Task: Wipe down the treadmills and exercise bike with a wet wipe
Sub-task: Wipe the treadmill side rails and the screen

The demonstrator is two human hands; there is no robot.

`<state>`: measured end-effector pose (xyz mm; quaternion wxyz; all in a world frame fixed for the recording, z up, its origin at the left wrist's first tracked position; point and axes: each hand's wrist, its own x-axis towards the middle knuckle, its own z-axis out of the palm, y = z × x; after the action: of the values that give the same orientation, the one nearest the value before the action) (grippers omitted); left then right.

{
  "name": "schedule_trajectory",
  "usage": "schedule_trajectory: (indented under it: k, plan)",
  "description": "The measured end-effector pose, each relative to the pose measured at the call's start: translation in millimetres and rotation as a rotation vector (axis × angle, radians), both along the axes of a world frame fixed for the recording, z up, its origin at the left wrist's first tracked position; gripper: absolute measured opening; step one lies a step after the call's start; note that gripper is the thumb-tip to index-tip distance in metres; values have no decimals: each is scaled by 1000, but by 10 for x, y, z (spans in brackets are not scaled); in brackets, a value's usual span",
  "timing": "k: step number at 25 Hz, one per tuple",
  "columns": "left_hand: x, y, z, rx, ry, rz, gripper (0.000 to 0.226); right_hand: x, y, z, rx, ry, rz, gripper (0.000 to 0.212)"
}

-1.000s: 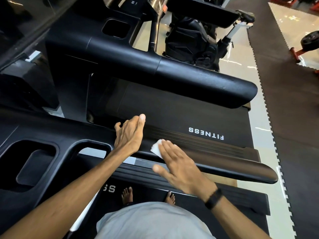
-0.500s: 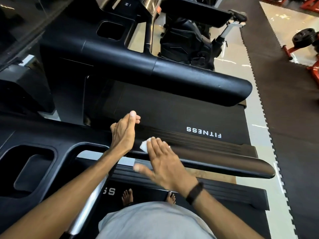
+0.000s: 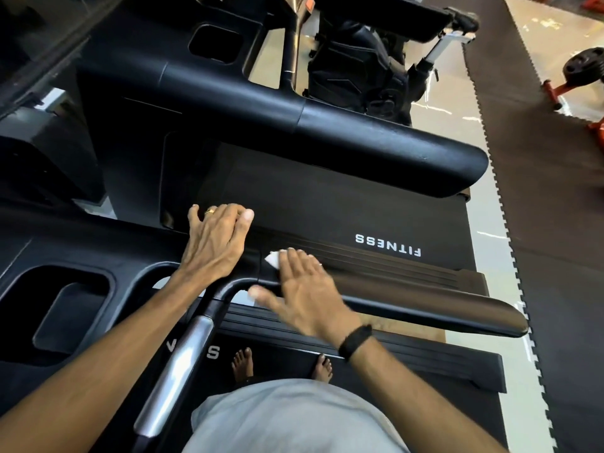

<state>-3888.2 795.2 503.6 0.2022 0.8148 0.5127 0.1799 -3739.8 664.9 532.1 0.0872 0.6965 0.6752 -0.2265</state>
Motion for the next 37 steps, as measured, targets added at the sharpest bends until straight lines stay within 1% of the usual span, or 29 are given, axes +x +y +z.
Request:
schedule_trajectory:
  k: [2,4,5,6,8,9,11,12,14,16,17,18,20,22,24,25,27,28,29,31,33,35,36,37]
  plan:
    - [-17,-27,3,20,-25,39,66,-87,-353,43,148,31,178,106]
    - [-1,-52,13,60,-33,72,62,141,-683,32,224,29,238,95]
    - [9,-55,20,81,-40,91,61,300,-749,11,230,0,215,93]
    - [13,-55,22,98,-48,108,60,427,-725,22,205,-29,161,95]
    - [15,-52,17,118,-62,120,60,475,-451,29,65,-61,6,110]
    - [16,-50,15,120,-66,120,60,420,-246,-12,16,-44,-54,113]
    - [17,-55,11,111,-66,119,60,170,141,-36,-54,39,-104,108]
    - [14,-56,11,106,-67,119,59,17,231,-34,-41,66,-62,108]
    - [3,-61,8,102,-79,127,58,-190,75,-45,73,69,126,109]
    - [-2,-57,3,103,-88,140,56,-132,-306,-12,189,77,270,99]
    - [1,-55,1,104,-88,143,56,-2,-487,-4,221,78,297,93]
    - [7,-52,-4,109,-88,146,57,171,-607,-11,227,60,285,90]
    - [8,-45,-10,122,-93,153,59,443,-601,7,174,12,147,94]
    - [16,-41,-16,131,-96,153,59,465,-310,2,52,-2,-26,105]
    - [22,-43,-25,130,-97,149,58,304,130,-14,-59,76,-146,97]
    - [20,-44,-29,131,-97,149,57,161,300,-18,-84,103,-149,93]
    - [10,-42,-35,135,-105,160,56,-116,324,-38,-39,61,-25,104]
    - [6,-40,-33,137,-115,168,55,-189,187,-35,34,37,70,109]
    - [3,-40,-30,138,-125,176,53,-195,7,-17,87,36,150,109]
    - [-2,-43,-35,136,-141,191,52,-33,-339,44,125,52,211,103]
    - [2,-38,-39,144,-144,212,58,214,-416,87,74,6,167,105]
    - [6,-33,-39,145,-148,219,60,311,-222,94,-31,-53,42,115]
    - [8,-28,-42,144,-149,220,60,303,-15,73,-98,-32,-42,113]
    - [9,-26,-44,142,-148,220,62,267,240,58,-185,29,-122,106]
